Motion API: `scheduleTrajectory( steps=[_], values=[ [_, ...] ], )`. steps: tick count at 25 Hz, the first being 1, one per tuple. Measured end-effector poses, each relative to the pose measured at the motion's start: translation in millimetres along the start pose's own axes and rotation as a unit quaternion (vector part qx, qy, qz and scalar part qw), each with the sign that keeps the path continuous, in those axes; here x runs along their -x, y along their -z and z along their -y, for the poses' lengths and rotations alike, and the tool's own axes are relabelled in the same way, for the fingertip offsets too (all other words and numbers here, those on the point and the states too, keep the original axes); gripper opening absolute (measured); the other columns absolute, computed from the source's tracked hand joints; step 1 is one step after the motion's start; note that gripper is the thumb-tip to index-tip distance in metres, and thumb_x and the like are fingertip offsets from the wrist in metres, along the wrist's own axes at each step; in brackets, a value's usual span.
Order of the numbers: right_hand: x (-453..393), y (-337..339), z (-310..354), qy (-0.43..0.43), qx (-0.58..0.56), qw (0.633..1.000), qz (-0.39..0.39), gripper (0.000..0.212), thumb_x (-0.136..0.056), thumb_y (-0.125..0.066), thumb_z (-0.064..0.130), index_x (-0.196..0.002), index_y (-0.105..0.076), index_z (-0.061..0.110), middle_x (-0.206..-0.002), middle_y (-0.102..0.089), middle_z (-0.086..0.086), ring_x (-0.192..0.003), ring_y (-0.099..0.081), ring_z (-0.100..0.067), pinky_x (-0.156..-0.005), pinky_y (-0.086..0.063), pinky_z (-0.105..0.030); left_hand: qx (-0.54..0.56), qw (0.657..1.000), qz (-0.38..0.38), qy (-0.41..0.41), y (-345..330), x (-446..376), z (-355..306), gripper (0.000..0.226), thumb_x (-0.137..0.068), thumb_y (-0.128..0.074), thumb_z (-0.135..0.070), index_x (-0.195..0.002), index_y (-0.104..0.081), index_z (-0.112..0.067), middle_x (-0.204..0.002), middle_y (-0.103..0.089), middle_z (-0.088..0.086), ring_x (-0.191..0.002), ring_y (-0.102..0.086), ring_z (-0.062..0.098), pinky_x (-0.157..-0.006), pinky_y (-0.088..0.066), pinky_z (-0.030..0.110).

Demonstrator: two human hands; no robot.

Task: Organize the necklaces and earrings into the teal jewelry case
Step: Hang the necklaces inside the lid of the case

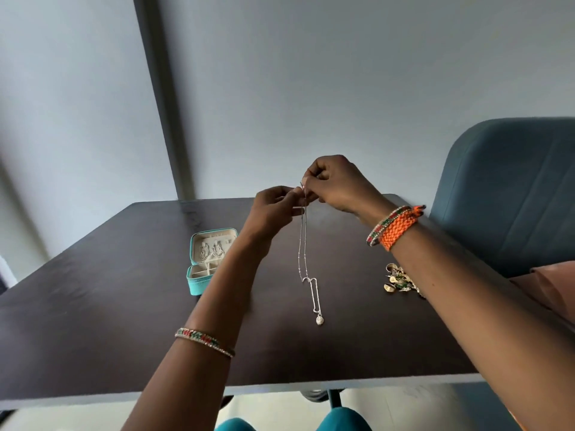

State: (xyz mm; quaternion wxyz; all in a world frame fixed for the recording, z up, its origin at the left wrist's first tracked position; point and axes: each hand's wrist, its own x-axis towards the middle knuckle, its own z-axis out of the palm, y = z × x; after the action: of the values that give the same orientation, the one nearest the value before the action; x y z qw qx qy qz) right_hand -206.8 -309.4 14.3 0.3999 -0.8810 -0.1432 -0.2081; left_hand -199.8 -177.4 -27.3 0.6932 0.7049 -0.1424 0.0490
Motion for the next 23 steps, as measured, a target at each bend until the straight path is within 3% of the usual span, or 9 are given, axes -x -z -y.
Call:
scheduleTrajectory(
  steps=[4,8,11,13,15,17,20,23],
  values=[
    [23.4,12.3,29.0,-0.007,-0.090,0.996,0.000,0.012,-0.093,-0.054,0.011,-0.089,-0.062,0.004,-0.078,-0.068,-0.008,-0.070,-0.068,-0.019,-0.073,-0.059,-0.037,0.024,0.999,0.022,-0.011,6.4,33.4,-26.6,0.023,-0.101,-0.042,-0.022,-0.089,-0.058,-0.011,-0.087,-0.067,0.007,-0.077,-0.063,0.020,-0.081,-0.044,0.032],
    [41.7,27.9,64.4,-0.022,-0.206,0.978,0.011,0.016,-0.095,-0.050,0.011,-0.082,-0.057,0.008,-0.075,-0.064,-0.007,-0.063,-0.063,-0.017,-0.065,-0.058,-0.035,0.090,0.995,0.042,-0.011,10.9,66.0,-53.9,0.030,-0.101,-0.041,-0.023,-0.080,-0.056,-0.008,-0.068,-0.064,0.004,-0.066,-0.062,0.021,-0.083,-0.053,0.036],
    [47.9,39.2,81.5,-0.036,-0.283,0.958,0.003,0.014,-0.097,-0.047,0.011,-0.084,-0.053,0.007,-0.075,-0.063,-0.008,-0.061,-0.063,-0.018,-0.060,-0.057,-0.033,0.150,0.988,0.037,-0.001,16.0,81.9,-68.2,0.030,-0.099,-0.045,-0.024,-0.077,-0.055,-0.007,-0.070,-0.062,0.006,-0.063,-0.061,0.019,-0.078,-0.057,0.036],
    [50.1,43.5,88.9,-0.048,-0.356,0.933,-0.003,0.016,-0.097,-0.045,0.010,-0.082,-0.052,0.007,-0.072,-0.060,-0.008,-0.058,-0.063,-0.019,-0.058,-0.057,-0.033,0.194,0.980,0.045,0.014,21.8,91.6,-74.5,0.031,-0.098,-0.045,-0.025,-0.072,-0.052,-0.009,-0.068,-0.062,0.006,-0.059,-0.061,0.018,-0.074,-0.058,0.035],
    [51.9,46.1,94.1,-0.080,-0.468,0.880,-0.008,0.022,-0.097,-0.043,0.007,-0.075,-0.049,0.007,-0.066,-0.054,-0.007,-0.050,-0.060,-0.018,-0.053,-0.055,-0.030,0.237,0.969,0.066,0.039,29.9,102.1,-74.3,0.038,-0.098,-0.042,-0.028,-0.064,-0.050,-0.013,-0.067,-0.062,0.007,-0.056,-0.062,0.017,-0.068,-0.058,0.033],
    [52.7,49.2,93.6,-0.108,-0.532,0.839,-0.034,0.027,-0.095,-0.041,0.005,-0.069,-0.044,0.011,-0.061,-0.047,-0.004,-0.041,-0.049,-0.012,-0.043,-0.046,-0.022,0.242,0.965,0.086,0.060,39.5,111.5,-70.4,0.047,-0.097,-0.041,-0.030,-0.054,-0.055,-0.016,-0.072,-0.066,0.008,-0.060,-0.065,0.017,-0.067,-0.058,0.032],
    [50.5,53.0,83.0,-0.129,-0.502,0.850,-0.091,0.030,-0.093,-0.038,0.006,-0.065,-0.036,0.018,-0.058,-0.037,0.002,-0.036,-0.027,-0.006,-0.035,-0.022,-0.012,0.257,0.962,0.051,0.078,59.6,121.4,-57.9,0.041,-0.085,-0.052,-0.029,-0.048,-0.063,-0.015,-0.081,-0.070,0.010,-0.067,-0.068,0.019,-0.066,-0.059,0.031],
    [52.4,45.6,65.3,-0.154,-0.471,0.852,-0.171,0.033,-0.091,-0.033,0.004,-0.063,-0.028,0.021,-0.054,-0.026,0.004,-0.035,-0.016,-0.006,-0.036,-0.014,-0.011,0.337,0.938,0.035,0.067,83.1,130.7,-48.6,0.022,-0.064,-0.070,-0.032,-0.055,-0.059,-0.014,-0.057,-0.055,0.004,-0.053,-0.058,0.018,-0.058,-0.057,0.029]
  ],
)
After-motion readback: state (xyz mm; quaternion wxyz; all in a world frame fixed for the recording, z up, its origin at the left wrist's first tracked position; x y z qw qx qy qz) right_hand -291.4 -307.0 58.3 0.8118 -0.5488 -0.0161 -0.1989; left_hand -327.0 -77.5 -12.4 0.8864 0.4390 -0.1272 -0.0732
